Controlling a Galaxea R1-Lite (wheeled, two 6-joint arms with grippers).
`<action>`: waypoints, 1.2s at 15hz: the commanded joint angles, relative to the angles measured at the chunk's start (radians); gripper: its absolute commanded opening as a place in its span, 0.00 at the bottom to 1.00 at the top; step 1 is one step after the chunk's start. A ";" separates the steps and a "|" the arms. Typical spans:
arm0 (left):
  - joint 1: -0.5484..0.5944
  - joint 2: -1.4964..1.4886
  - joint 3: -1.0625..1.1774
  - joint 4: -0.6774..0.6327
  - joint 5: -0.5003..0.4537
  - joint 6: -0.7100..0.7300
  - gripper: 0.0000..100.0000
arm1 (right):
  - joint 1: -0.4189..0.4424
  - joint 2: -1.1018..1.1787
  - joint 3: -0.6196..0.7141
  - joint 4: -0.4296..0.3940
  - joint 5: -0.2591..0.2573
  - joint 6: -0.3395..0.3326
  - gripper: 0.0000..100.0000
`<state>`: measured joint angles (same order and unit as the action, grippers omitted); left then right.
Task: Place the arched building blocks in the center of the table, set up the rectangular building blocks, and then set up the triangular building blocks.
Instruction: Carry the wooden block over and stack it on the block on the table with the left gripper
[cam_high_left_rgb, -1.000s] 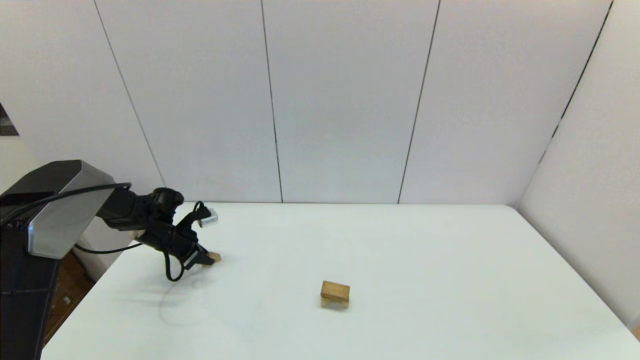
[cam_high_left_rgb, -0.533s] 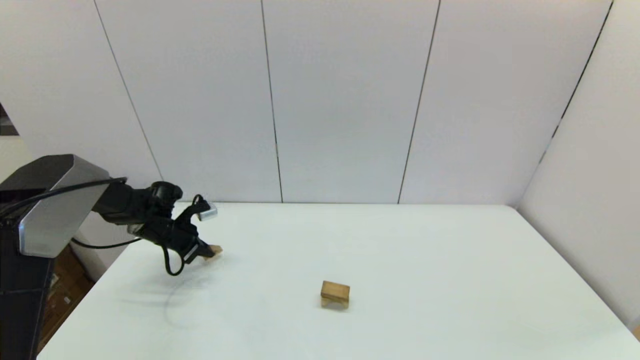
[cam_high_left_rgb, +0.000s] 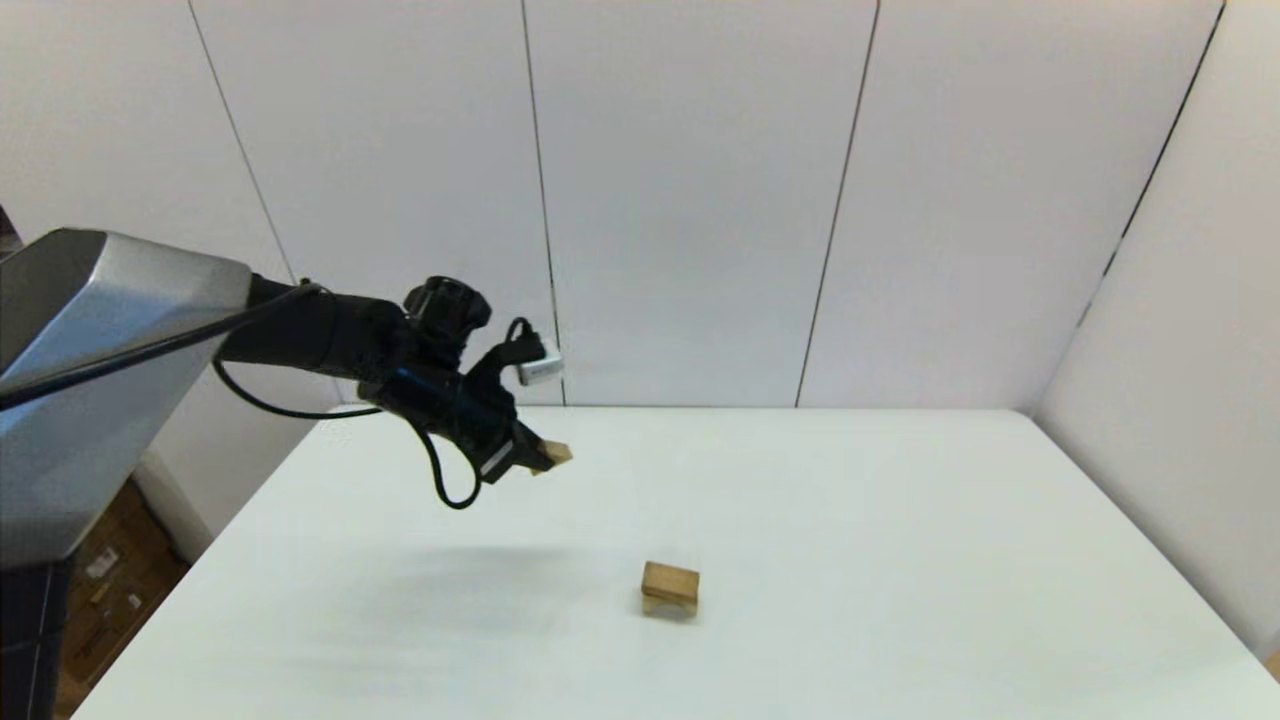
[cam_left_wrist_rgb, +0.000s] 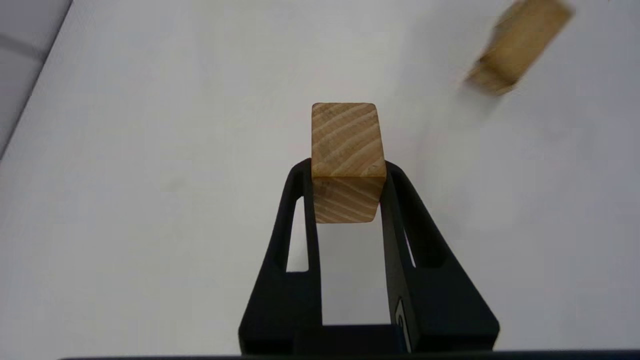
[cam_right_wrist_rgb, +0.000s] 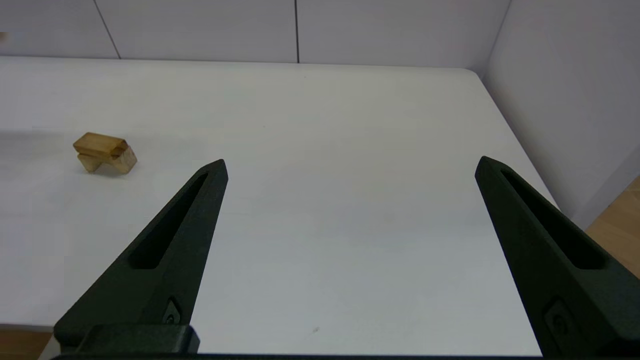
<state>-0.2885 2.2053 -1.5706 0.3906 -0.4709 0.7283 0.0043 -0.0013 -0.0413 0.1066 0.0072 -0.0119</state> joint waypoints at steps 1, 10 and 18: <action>-0.166 0.017 -0.049 0.051 0.044 0.005 0.00 | 0.000 0.000 0.000 0.001 0.000 0.000 1.00; -0.284 0.106 -0.072 0.059 0.086 0.054 0.00 | 0.000 0.000 0.000 0.001 0.000 0.000 1.00; -0.366 0.178 -0.077 0.053 0.083 0.056 0.00 | 0.000 0.000 0.000 0.001 0.000 0.000 1.00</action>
<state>-0.6447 2.3615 -1.6462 0.4421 -0.3862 0.7783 0.0043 -0.0013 -0.0413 0.1068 0.0072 -0.0115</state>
